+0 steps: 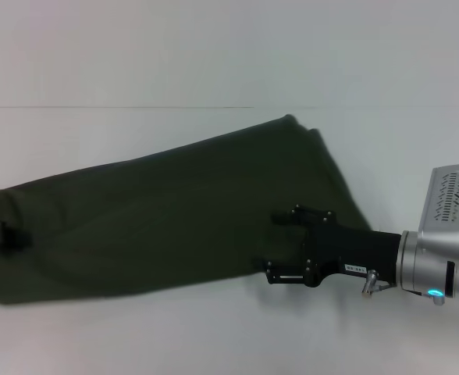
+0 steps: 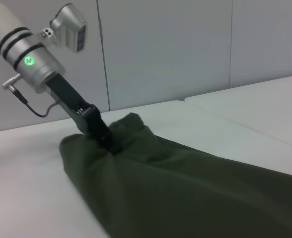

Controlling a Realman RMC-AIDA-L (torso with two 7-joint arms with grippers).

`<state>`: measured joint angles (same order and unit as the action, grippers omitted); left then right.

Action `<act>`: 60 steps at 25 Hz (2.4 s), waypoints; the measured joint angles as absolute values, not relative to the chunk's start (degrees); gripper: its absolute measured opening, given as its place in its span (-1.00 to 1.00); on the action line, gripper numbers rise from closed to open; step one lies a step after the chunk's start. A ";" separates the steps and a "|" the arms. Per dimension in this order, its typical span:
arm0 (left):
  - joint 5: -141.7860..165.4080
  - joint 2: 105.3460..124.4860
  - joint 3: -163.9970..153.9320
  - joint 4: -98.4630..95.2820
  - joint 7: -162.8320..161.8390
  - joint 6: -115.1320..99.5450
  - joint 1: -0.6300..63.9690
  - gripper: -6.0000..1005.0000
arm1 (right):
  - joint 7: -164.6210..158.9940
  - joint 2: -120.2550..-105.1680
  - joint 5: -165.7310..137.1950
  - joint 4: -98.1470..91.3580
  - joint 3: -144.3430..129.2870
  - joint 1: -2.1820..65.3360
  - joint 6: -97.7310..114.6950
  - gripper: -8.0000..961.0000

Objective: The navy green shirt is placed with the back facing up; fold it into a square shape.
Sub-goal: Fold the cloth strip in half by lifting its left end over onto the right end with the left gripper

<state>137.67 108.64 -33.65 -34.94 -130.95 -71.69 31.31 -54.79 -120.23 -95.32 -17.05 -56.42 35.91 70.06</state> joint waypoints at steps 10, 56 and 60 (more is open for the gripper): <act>148.90 107.27 -28.28 -39.16 -133.39 -71.15 31.45 -0.79 | -54.75 -120.23 -95.18 -17.30 -56.33 36.11 69.84 0.92; 131.74 121.79 -42.06 -48.12 -147.65 -80.85 45.10 -0.71 | -51.97 -120.41 -93.24 -16.14 -56.59 36.69 68.72 0.92; 125.25 122.87 -42.22 -46.79 -146.77 -76.07 41.36 -0.69 | -51.95 -120.41 -93.23 -16.13 -56.69 36.49 68.62 0.92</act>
<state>125.25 122.87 -42.22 -46.79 -146.77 -76.07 41.35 -51.95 -120.41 -93.23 -16.13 -56.69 36.49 68.62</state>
